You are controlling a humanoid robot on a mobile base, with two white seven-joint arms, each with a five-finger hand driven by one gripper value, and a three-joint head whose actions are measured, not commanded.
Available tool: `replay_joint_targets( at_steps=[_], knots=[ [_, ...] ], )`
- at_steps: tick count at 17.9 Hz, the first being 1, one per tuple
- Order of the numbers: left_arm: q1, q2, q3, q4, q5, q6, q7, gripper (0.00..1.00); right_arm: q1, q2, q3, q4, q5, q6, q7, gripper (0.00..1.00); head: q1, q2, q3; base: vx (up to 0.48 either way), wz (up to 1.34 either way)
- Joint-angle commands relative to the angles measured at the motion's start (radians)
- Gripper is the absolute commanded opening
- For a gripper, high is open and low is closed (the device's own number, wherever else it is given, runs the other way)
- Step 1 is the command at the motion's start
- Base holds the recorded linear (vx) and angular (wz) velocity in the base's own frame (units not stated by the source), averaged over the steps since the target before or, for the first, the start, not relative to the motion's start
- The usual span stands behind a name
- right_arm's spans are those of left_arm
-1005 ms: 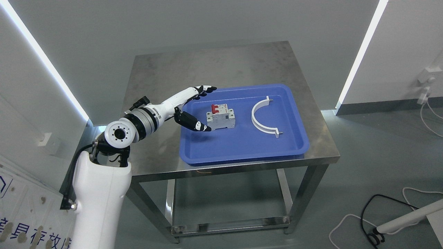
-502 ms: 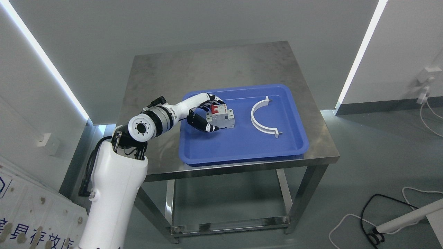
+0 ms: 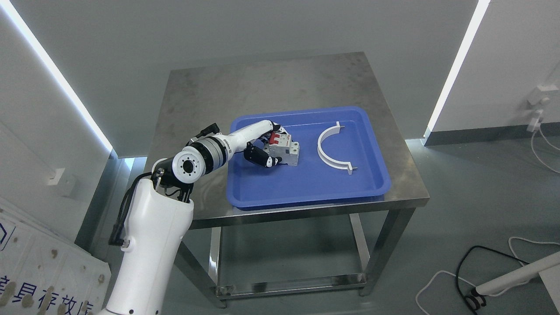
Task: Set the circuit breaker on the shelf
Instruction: 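Lift the circuit breaker up out of the tray with the left hand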
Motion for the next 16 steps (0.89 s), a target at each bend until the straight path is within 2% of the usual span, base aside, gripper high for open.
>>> replay_joint_targets(
  at_steps=[1, 2, 3, 5, 6, 7, 8, 9, 10, 13, 16],
  knots=[
    [-0.01, -0.057, 0.186, 0.046, 0.017, -0.079, 0.031, 0.17, 0.017, -0.017, 0.0, 0.0, 0.0, -0.033, 0.001, 1.0, 0.0, 0.0, 0.0, 0.0, 0.0],
    [-0.035, -0.057, 0.316, -0.001, 0.104, -0.086, 0.058, 0.17, 0.017, -0.017, 0.0, 0.0, 0.0, -0.033, 0.001, 1.0, 0.0, 0.0, 0.0, 0.0, 0.0],
    [-0.039, -0.057, 0.366, -0.03, 0.208, -0.084, 0.106, 0.17, 0.017, -0.017, 0.0, 0.0, 0.0, -0.033, 0.001, 1.0, 0.0, 0.0, 0.0, 0.0, 0.0],
    [-0.038, -0.057, 0.526, -0.085, 0.371, -0.087, 0.331, 0.19, 0.017, -0.017, 0.0, 0.0, 0.0, -0.033, 0.001, 1.0, 0.0, 0.0, 0.0, 0.0, 0.0],
    [-0.027, -0.057, 0.551, -0.105, 0.414, -0.089, 0.439, 0.25, 0.017, -0.017, 0.0, -0.001, -0.001, -0.033, 0.001, 1.0, 0.0, 0.0, 0.0, -0.002, 0.01],
    [0.003, -0.057, 0.561, -0.131, 0.451, -0.101, 0.526, 0.36, 0.017, -0.017, 0.0, 0.0, 0.0, -0.033, 0.001, 1.0, 0.0, 0.0, 0.0, -0.002, 0.01],
    [0.052, -0.057, 0.559, -0.156, 0.482, -0.131, 0.598, 0.42, 0.017, -0.017, 0.0, 0.0, 0.0, -0.033, 0.001, 1.0, 0.0, 0.0, 0.0, 0.0, 0.0],
    [0.104, -0.057, 0.553, -0.191, 0.493, -0.186, 0.649, 0.41, 0.017, -0.017, 0.0, 0.0, 0.0, -0.033, 0.001, 1.0, 0.0, 0.0, 0.0, 0.0, 0.0],
    [0.158, -0.057, 0.552, -0.219, 0.494, -0.254, 0.666, 0.35, 0.017, -0.017, 0.0, -0.001, 0.0, -0.033, 0.001, 1.0, 0.0, 0.0, 0.0, -0.049, 0.03],
    [0.302, -0.057, 0.544, -0.297, 0.519, -0.43, 0.668, 0.14, 0.017, -0.017, 0.0, 0.0, -0.001, -0.033, 0.001, 1.0, 0.0, 0.0, 0.0, -0.075, 0.03],
    [0.445, -0.057, 0.517, -0.346, 0.561, -0.545, 0.666, 0.12, 0.017, -0.017, 0.0, 0.0, 0.0, -0.033, 0.001, 1.0, 0.0, 0.0, 0.0, -0.184, 0.03]
  ],
)
